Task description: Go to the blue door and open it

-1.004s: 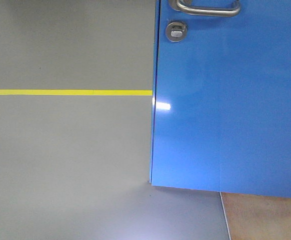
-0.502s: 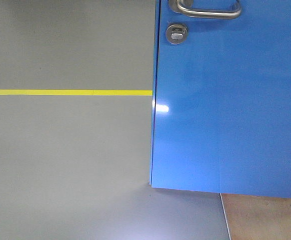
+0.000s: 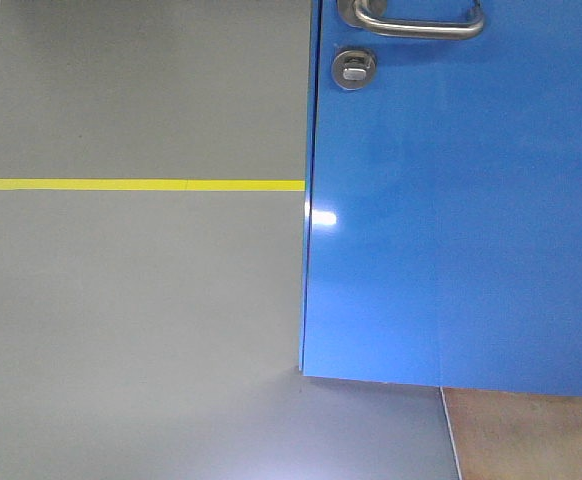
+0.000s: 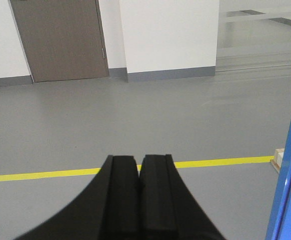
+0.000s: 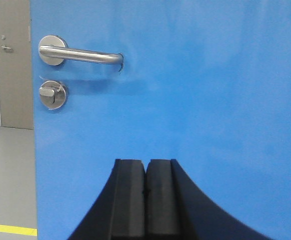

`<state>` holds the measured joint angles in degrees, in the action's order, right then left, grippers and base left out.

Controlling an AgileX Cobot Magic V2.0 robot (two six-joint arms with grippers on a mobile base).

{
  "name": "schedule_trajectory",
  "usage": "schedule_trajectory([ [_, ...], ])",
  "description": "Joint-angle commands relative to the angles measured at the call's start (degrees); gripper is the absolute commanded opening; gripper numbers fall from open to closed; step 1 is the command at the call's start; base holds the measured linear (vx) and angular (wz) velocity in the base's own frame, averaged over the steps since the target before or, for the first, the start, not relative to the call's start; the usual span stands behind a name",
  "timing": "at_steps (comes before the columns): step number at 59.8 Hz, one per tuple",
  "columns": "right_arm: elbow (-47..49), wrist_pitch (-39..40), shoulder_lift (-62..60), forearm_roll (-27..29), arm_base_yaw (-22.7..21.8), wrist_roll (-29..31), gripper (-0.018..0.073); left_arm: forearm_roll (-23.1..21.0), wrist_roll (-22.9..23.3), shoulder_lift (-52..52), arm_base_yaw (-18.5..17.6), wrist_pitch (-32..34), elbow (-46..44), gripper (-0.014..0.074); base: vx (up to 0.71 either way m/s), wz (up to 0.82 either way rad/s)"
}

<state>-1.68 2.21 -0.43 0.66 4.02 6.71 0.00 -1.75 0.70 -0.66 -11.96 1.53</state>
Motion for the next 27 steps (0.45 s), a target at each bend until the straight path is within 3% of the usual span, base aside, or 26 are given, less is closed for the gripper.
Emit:
schedule_trajectory([
  [1, -1.14, 5.18, -0.89, -0.33, -0.29, 0.00, -0.0008, 0.00, 0.18, 0.81, -0.44, 4.81, 0.34, 0.0070, 0.00, 0.00],
  [27, -1.14, 4.79, -0.89, -0.33, -0.29, 0.00, -0.0008, 0.00, 0.18, 0.81, -0.44, 4.81, 0.34, 0.0070, 0.00, 0.00],
])
